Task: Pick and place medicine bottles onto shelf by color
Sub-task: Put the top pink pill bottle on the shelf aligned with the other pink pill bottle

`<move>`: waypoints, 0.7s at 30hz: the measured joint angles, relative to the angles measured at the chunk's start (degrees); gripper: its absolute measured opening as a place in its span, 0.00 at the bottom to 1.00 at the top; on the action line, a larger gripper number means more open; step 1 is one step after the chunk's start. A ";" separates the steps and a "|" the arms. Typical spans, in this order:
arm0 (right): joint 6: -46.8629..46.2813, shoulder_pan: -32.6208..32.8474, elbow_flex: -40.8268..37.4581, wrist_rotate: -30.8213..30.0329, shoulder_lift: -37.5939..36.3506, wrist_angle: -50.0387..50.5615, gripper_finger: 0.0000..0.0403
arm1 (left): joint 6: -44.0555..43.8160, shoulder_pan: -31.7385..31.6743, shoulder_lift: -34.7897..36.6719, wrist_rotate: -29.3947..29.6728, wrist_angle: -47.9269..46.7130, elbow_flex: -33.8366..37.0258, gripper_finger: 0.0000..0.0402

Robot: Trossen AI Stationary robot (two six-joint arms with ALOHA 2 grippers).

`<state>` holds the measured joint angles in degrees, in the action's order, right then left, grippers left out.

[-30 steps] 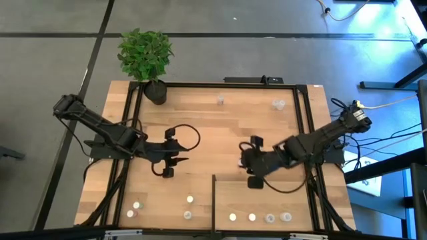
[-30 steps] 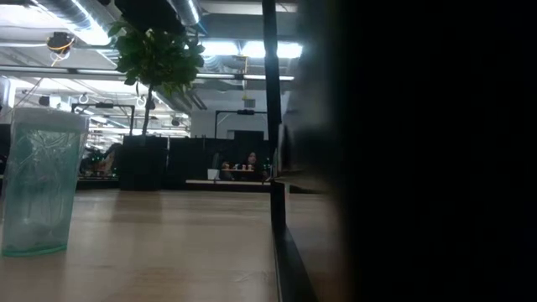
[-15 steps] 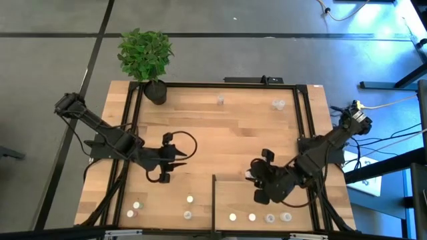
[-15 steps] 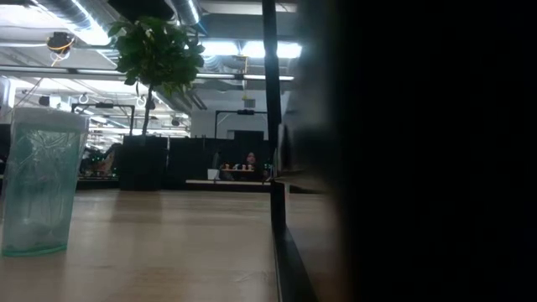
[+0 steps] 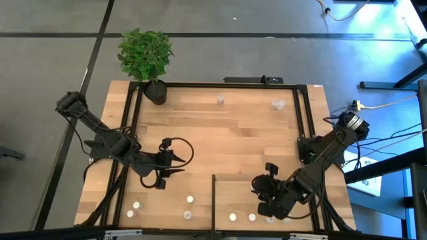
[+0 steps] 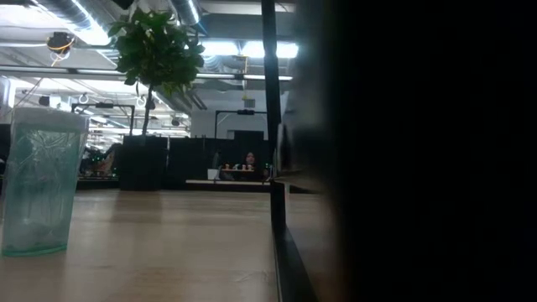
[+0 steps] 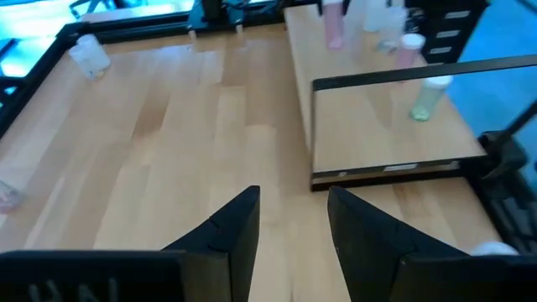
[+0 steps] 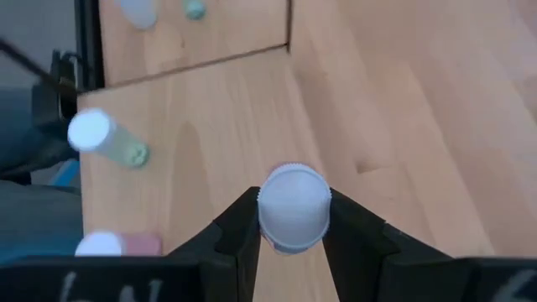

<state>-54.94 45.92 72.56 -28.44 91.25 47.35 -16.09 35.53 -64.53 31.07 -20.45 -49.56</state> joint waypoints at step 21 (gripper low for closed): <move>5.71 3.86 -0.90 1.07 7.49 -7.76 0.28 | -0.36 2.95 0.00 -0.21 5.77 0.00 0.34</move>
<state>-49.23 49.79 71.66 -27.37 98.74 39.59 -16.45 38.48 -64.53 30.86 -14.68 -49.56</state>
